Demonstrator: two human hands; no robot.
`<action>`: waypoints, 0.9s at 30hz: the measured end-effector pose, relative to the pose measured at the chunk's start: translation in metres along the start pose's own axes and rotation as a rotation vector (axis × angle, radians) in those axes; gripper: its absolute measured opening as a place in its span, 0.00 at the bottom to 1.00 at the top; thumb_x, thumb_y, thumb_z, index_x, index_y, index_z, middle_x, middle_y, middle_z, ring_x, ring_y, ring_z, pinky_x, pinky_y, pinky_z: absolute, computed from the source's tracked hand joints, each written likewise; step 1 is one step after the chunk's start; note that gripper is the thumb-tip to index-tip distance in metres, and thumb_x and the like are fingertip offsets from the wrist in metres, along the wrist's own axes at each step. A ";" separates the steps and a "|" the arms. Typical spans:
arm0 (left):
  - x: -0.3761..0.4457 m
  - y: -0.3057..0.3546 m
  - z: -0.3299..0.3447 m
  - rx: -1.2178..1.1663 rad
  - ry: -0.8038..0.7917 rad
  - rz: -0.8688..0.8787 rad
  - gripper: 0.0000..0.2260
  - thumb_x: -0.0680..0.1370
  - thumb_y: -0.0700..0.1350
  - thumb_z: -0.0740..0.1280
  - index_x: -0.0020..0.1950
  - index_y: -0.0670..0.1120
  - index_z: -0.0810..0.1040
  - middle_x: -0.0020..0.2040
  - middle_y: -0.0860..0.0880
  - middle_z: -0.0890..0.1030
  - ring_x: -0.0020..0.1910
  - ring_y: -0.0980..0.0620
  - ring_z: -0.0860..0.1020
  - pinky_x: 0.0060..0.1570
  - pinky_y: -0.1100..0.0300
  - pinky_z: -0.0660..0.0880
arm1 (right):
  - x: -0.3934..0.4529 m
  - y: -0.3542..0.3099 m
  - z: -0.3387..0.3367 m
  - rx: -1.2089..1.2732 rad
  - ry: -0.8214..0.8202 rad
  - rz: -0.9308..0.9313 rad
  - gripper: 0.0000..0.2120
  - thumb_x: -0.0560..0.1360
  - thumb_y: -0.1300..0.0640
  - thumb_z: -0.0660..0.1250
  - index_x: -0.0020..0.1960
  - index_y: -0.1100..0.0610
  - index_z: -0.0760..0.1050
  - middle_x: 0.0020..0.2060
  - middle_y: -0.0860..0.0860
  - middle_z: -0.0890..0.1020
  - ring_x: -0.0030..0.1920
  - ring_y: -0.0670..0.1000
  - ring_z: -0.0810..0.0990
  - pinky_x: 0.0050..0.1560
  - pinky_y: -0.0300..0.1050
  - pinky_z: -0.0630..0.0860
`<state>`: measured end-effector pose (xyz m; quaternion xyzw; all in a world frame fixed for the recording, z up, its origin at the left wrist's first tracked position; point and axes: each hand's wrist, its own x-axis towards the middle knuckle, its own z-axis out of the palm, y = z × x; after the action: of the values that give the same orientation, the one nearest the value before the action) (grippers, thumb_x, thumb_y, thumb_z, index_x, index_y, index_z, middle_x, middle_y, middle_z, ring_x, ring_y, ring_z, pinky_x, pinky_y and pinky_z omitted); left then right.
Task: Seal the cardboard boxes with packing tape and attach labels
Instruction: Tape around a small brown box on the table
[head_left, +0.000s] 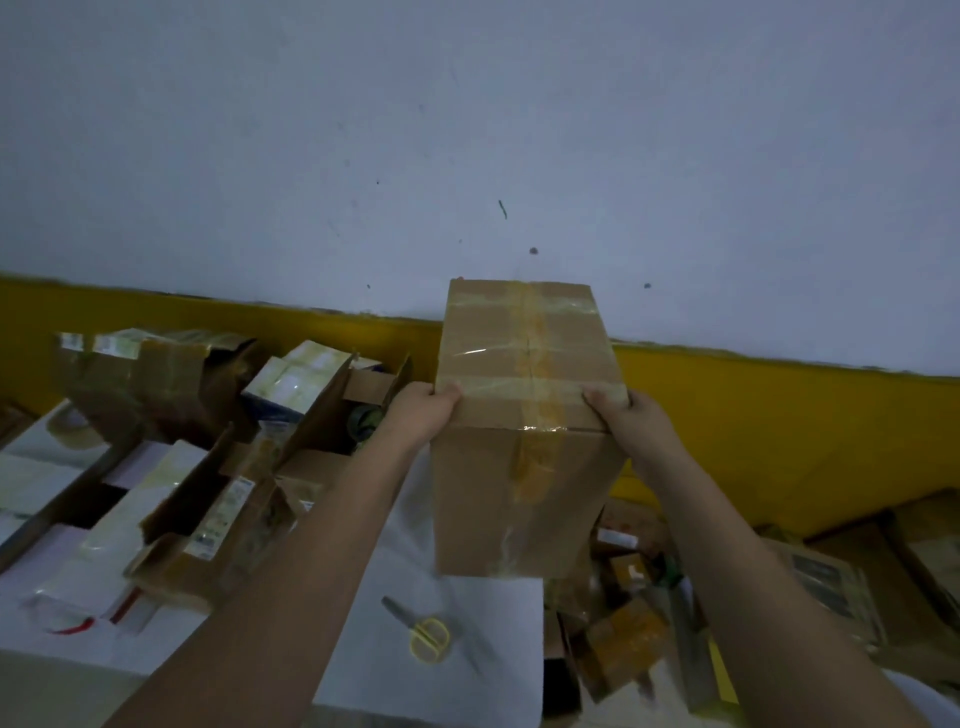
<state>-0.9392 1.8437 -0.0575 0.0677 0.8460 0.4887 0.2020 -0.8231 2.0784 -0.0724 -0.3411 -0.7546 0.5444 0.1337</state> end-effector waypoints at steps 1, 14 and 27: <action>0.001 0.002 0.000 -0.013 0.015 0.020 0.22 0.83 0.59 0.60 0.64 0.44 0.80 0.59 0.45 0.82 0.56 0.45 0.80 0.60 0.49 0.77 | -0.003 -0.002 -0.001 -0.005 0.004 -0.028 0.23 0.76 0.40 0.68 0.64 0.54 0.77 0.56 0.50 0.81 0.52 0.53 0.79 0.45 0.47 0.77; -0.008 0.018 0.032 0.158 -0.009 0.392 0.42 0.76 0.69 0.62 0.82 0.50 0.54 0.82 0.52 0.54 0.79 0.50 0.57 0.77 0.47 0.59 | -0.002 0.047 -0.022 0.309 0.057 0.089 0.21 0.79 0.44 0.66 0.69 0.52 0.74 0.59 0.51 0.79 0.55 0.53 0.80 0.51 0.51 0.78; -0.017 0.025 0.066 0.131 -0.078 0.404 0.55 0.69 0.72 0.68 0.82 0.54 0.38 0.82 0.55 0.41 0.81 0.50 0.39 0.77 0.39 0.48 | 0.032 0.040 -0.043 0.069 0.070 0.117 0.25 0.78 0.38 0.64 0.66 0.55 0.74 0.58 0.54 0.78 0.53 0.57 0.79 0.56 0.61 0.78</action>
<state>-0.8985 1.9042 -0.0607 0.2676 0.8368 0.4603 0.1278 -0.8068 2.1378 -0.0987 -0.3987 -0.7088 0.5649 0.1397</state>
